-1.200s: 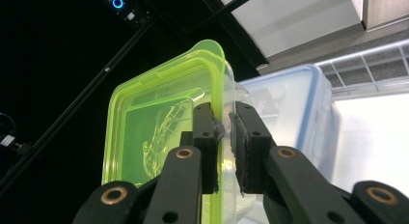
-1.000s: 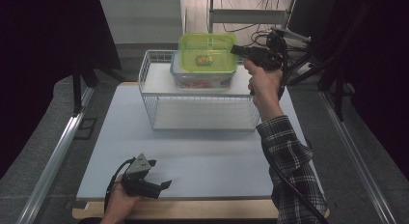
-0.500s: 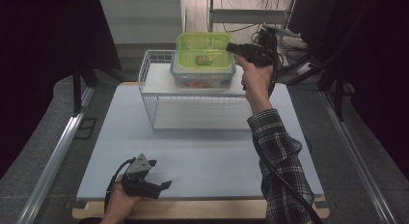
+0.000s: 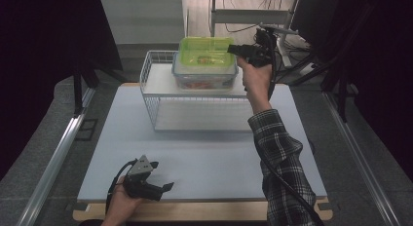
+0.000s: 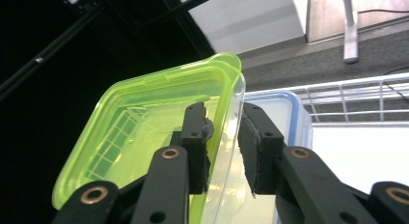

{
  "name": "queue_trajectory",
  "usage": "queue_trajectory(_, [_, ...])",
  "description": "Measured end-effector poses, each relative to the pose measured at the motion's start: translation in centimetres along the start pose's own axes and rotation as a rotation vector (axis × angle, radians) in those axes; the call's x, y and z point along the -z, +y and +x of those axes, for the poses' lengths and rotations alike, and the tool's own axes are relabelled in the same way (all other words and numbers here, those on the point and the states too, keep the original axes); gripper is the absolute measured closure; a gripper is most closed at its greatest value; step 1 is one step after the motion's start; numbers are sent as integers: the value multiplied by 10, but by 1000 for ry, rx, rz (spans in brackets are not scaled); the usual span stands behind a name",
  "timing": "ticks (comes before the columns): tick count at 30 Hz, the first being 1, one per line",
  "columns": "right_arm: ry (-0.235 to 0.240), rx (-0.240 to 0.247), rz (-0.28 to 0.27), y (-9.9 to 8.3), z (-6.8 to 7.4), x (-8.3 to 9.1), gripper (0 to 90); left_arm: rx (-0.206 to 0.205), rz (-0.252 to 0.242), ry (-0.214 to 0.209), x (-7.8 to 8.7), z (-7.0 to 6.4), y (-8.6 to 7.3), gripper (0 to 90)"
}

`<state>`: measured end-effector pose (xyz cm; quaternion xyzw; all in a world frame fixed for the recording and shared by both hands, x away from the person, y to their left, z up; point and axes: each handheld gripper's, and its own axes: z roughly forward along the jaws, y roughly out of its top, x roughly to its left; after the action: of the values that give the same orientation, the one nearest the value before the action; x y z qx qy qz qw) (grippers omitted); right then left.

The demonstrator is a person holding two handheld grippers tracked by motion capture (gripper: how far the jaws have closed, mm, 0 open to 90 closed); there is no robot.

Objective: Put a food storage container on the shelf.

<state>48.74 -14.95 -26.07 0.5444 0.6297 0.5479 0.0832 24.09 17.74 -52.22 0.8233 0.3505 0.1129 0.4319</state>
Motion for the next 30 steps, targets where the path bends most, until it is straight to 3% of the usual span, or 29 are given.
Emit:
queue_trajectory(7, [-7, -1, -6, 1, -4, -9, 685, 1, 0, -2, 0, 0, 0, 64])
queue_trajectory(11, [-35, 25, -8, 2, -3, -11, 650, 0, 0, -2, 0, 0, 0, 64])
queue_trajectory(17, [-28, 36, -18, 4, -1, -8, 570, 0, -1, -2, 0, 0, 0, 64])
queue_trajectory(23, [-1, 92, -18, 7, 1, 5, 449, -1, -1, -1, 0, 0, 0, 63])
queue_trajectory(30, [34, 183, 4, 3, 1, 24, 376, -3, 0, 2, 0, -1, 0, 64])
